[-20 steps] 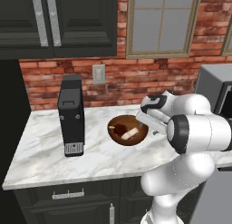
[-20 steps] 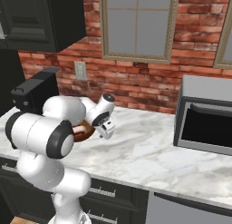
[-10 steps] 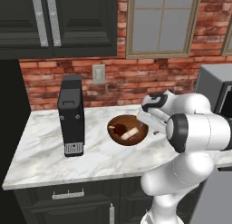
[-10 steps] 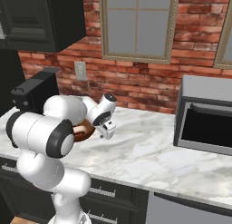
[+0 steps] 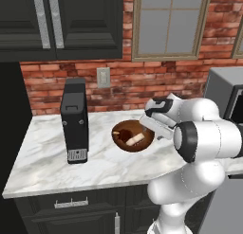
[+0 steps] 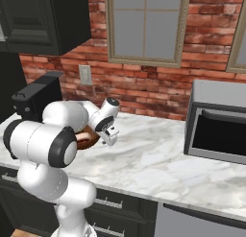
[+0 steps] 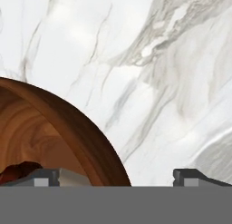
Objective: Place the bowl with the squash and lemon on the top shelf of the fridge. Place the bowl with the steaks on the second highest shelf of the fridge.
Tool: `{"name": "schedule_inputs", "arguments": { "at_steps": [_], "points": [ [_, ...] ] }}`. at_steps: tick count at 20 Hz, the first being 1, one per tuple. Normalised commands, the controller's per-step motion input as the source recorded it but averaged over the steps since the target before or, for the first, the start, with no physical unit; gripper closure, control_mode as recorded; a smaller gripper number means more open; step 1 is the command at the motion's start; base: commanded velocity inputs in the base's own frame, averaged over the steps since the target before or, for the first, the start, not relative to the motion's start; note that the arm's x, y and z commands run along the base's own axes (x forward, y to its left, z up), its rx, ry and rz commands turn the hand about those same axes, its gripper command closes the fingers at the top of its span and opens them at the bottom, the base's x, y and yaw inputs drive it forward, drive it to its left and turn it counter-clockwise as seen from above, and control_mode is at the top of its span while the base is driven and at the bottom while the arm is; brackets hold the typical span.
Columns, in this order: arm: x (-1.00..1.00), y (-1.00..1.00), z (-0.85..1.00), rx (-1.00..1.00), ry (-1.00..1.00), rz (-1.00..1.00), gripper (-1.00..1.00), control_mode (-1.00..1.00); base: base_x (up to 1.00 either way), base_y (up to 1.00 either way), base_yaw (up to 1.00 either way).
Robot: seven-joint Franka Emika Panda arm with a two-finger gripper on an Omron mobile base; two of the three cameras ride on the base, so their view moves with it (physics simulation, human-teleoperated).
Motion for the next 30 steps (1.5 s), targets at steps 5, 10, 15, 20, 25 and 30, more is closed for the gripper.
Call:
{"name": "schedule_inputs", "arguments": {
  "at_steps": [5,10,15,20,25,30],
  "points": [
    [0.00,0.00,-0.19,0.00,0.00,0.00,1.00,-1.00,0.00,0.00,0.00],
    [0.01,0.03,0.00,0.00,0.00,0.00,1.00,-1.00,0.00,0.00,0.00],
    [-0.08,0.00,0.02,0.00,-0.01,0.00,1.00,-1.00,0.00,0.00,0.00],
    [-0.56,0.00,0.41,0.07,-0.08,-0.01,1.00,-1.00,0.00,0.00,0.00],
    [-0.95,-0.02,0.96,0.08,-0.07,-0.01,1.00,-1.00,0.00,0.00,0.00],
    [-1.00,-0.02,1.00,0.00,0.00,-0.06,1.00,-1.00,0.00,0.00,0.00]
  ]
}}
